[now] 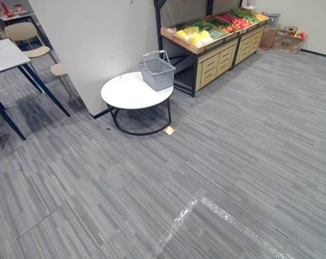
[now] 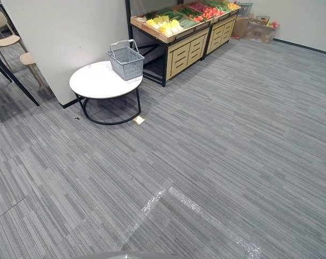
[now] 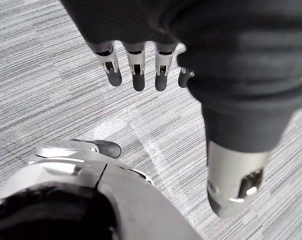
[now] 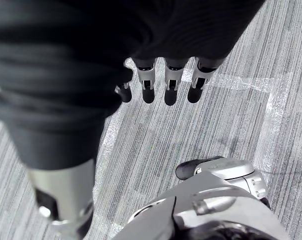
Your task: Pick vegetable in the basket
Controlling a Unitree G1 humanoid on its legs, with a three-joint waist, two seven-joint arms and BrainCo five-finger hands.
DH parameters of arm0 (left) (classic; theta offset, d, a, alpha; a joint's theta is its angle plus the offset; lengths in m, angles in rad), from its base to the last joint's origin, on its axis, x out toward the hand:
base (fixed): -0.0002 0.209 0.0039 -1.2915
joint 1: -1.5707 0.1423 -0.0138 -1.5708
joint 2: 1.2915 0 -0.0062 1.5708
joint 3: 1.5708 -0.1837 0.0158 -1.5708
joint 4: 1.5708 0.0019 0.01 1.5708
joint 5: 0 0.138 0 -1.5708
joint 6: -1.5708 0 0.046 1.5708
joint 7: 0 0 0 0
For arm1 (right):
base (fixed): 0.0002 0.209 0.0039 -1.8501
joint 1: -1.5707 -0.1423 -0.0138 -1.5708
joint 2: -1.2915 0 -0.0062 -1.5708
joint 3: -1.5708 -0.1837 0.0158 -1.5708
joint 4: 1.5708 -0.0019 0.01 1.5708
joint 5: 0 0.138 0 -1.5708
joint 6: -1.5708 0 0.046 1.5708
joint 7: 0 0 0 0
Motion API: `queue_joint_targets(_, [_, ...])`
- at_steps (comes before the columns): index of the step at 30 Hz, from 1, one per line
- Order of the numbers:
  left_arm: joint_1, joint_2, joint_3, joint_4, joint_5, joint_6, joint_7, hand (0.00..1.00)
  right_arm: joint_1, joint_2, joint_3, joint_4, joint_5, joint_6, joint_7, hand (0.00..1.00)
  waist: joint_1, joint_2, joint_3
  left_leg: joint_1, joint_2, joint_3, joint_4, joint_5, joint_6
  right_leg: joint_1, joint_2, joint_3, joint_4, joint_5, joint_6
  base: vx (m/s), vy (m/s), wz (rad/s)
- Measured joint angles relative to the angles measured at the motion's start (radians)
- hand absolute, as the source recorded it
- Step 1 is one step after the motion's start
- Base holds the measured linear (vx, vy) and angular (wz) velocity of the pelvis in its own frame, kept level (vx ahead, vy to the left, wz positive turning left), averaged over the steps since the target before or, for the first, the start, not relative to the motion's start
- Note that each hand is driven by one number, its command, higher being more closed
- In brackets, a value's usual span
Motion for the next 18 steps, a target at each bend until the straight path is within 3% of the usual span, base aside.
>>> queue_joint_targets(4, [-0.004,-0.001,0.007,0.0,0.006,0.0,-0.005,0.0,-0.013,0.0,-0.001,0.0,-0.006,0.0,0.002,0.0,0.001,0.0,0.013,0.021,0.004,0.019,0.002,-0.011,-0.016,0.017,0.002,0.006,-0.002,-0.001,0.002,0.02,-0.017,-0.08])
queue_joint_targets(18, [-0.007,-0.001,0.007,0.0,0.036,-0.001,-0.011,0.0,-0.014,-0.001,-0.006,-0.004,0.01,-0.001,0.024,0.0,0.001,-0.001,0.019,0.017,0.025,0.047,0.001,-0.011,-0.015,0.011,0.021,0.017,-0.019,-0.002,0.008,-0.06,-0.039,-0.06])
